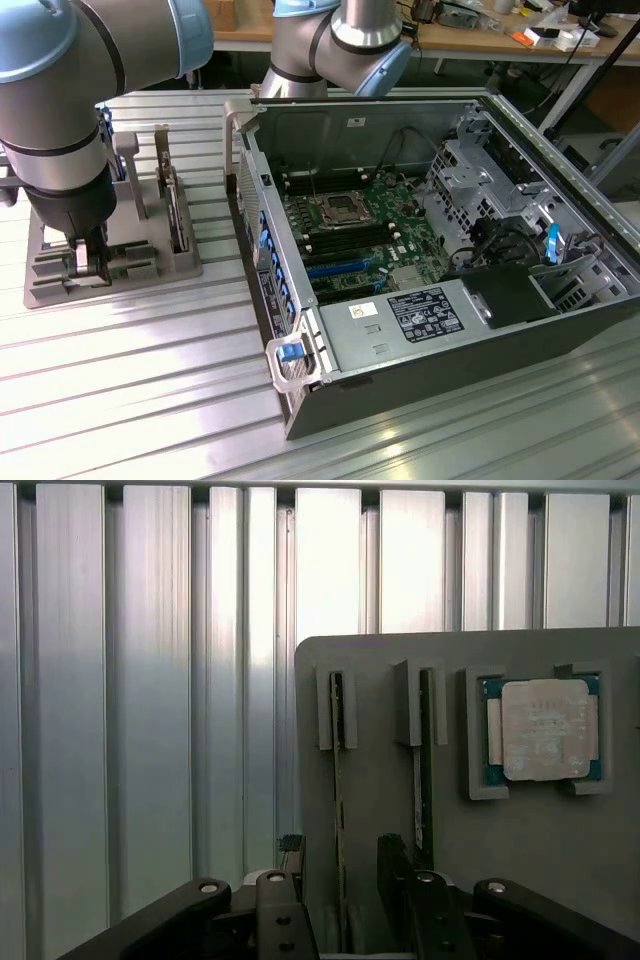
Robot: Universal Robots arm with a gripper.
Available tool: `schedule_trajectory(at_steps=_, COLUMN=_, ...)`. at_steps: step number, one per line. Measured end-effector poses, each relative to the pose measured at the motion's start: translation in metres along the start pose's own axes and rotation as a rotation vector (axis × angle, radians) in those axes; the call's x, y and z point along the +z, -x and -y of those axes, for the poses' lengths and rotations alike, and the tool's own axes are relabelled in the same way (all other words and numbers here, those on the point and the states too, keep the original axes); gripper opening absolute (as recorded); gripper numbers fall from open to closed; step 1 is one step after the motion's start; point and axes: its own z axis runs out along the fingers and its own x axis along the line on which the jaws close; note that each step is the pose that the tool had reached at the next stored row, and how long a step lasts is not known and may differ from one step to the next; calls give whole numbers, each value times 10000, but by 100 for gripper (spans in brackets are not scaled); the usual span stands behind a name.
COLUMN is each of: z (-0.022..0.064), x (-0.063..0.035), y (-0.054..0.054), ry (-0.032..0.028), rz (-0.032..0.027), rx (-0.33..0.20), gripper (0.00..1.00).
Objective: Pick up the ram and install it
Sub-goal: 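Pick up the ram and move it above insertion slot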
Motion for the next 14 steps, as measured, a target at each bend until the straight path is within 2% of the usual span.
schedule_trajectory(at_steps=4, z=0, x=1, y=0, ry=-1, rz=1, rx=0, gripper=40)
schedule_trajectory(at_steps=6, z=0, x=1, y=0, ry=-1, rz=1, rx=0, gripper=28)
schedule_trajectory(at_steps=7, z=0, x=1, y=0, ry=-1, rz=1, rx=0, gripper=12)
schedule_trajectory(at_steps=14, z=0, x=1, y=0, ry=-1, rz=1, rx=1, gripper=12)
